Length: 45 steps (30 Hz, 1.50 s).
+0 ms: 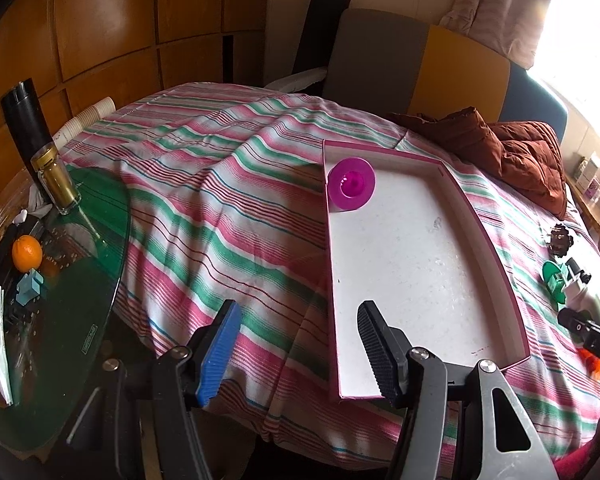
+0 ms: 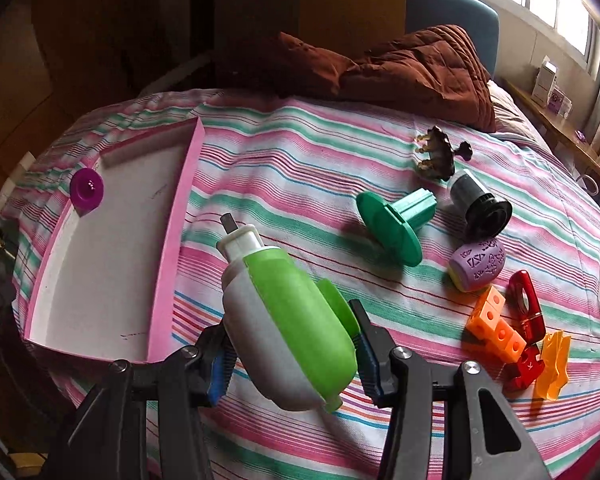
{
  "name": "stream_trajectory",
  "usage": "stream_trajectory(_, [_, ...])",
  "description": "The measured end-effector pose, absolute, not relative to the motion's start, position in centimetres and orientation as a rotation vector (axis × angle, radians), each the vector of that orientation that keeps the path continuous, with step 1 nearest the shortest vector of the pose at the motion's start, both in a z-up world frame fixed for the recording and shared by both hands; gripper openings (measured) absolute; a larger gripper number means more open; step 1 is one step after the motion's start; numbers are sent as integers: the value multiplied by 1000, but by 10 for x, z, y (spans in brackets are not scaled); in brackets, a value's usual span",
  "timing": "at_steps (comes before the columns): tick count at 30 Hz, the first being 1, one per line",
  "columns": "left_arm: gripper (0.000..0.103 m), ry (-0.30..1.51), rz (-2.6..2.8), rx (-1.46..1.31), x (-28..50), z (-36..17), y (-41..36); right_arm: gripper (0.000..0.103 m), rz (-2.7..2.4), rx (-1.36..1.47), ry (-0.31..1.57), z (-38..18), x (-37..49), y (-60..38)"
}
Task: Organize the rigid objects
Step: 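Carry the spray bottle into the tray beside the magenta toy and release with right gripper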
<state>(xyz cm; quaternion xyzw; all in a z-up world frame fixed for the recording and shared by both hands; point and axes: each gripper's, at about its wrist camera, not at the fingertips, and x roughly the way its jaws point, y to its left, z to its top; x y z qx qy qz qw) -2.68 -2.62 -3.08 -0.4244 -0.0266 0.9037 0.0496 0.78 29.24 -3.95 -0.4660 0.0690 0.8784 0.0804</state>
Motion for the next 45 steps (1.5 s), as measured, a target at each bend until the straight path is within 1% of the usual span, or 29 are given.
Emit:
stream_trajectory(7, [62,-100,2765,-1307,-27,-31,-33,51,2797,-1358,150,-14,-8,245])
stream_trajectory(13, [62,-124,2775,-1319,-26,-33,-42,51,2894,-1445,146,-16,-41,201])
stream_trajectory(20, [62,-161,2780,-1348,-27,-38,-52,51,2920,-1584,282,-35,-92,164])
stream_trajectory(27, [62,-192,2793,-1372,-30,-43,-62,51,2862,-1705,330,-66,-136,127])
stream_trajectory(31, [62,-186,2801,-1381,-30,-46,-66,52,2805,-1793,411,-80,-151,119])
stream_trajectory(32, [62,-186,2801,-1386,-31,-47,-66,53,2794,-1814,427,-83,-153,118])
stream_trajectory(36, [62,-188,2802,-1395,-32,-50,-68,55,2803,-1827,468,-82,-151,117])
stream_trajectory(41, [62,-187,2816,-1390,-31,-48,-69,55,2851,-1779,451,-71,-141,122])
stream_trajectory(44, [68,-191,2839,-1367,-28,-44,-69,55,2907,-1697,383,-58,-130,122])
stream_trajectory(45, [68,-190,2843,-1359,-27,-43,-69,55,2927,-1671,353,-54,-126,122])
